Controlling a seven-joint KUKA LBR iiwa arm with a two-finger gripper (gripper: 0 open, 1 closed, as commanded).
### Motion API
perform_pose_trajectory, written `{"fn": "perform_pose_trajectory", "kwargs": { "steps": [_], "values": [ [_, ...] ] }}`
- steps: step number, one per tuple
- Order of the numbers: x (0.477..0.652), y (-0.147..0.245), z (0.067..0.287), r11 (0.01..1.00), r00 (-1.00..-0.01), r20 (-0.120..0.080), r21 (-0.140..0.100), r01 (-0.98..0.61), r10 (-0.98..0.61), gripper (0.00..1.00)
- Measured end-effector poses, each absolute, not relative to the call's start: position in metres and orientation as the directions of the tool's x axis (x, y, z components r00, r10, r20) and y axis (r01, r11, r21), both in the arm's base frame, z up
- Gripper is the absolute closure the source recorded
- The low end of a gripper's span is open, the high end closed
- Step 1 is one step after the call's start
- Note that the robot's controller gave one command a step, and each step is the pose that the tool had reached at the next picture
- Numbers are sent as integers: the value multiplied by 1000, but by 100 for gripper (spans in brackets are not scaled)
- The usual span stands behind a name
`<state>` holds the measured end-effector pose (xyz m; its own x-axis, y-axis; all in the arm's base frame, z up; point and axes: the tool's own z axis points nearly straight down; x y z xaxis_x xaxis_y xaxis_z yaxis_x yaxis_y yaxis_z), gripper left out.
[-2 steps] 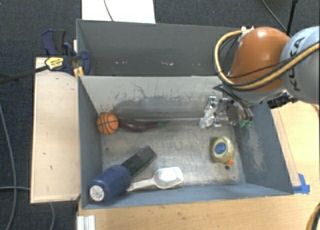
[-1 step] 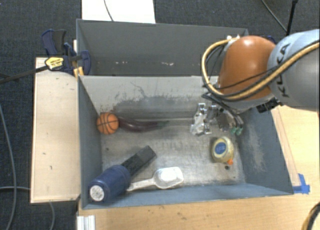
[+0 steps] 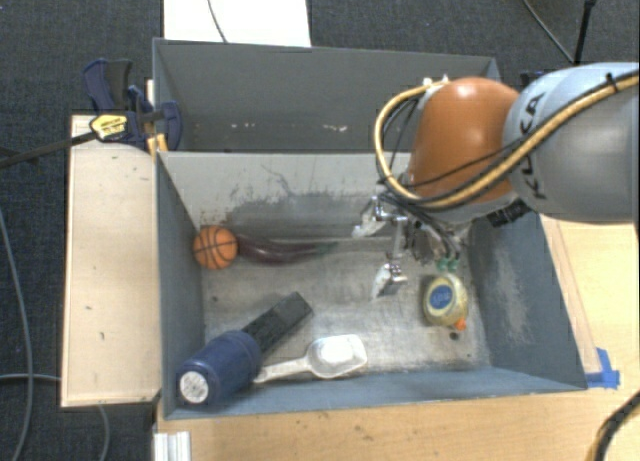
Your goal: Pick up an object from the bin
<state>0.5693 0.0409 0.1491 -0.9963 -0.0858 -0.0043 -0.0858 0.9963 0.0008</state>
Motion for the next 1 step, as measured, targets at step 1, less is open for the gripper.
{"fn": "perform_pose_trajectory", "kwargs": {
  "steps": [1],
  "values": [
    [569, 41, 149, 996, -996, -4, 1, -86, -86, 0]
  ]
}}
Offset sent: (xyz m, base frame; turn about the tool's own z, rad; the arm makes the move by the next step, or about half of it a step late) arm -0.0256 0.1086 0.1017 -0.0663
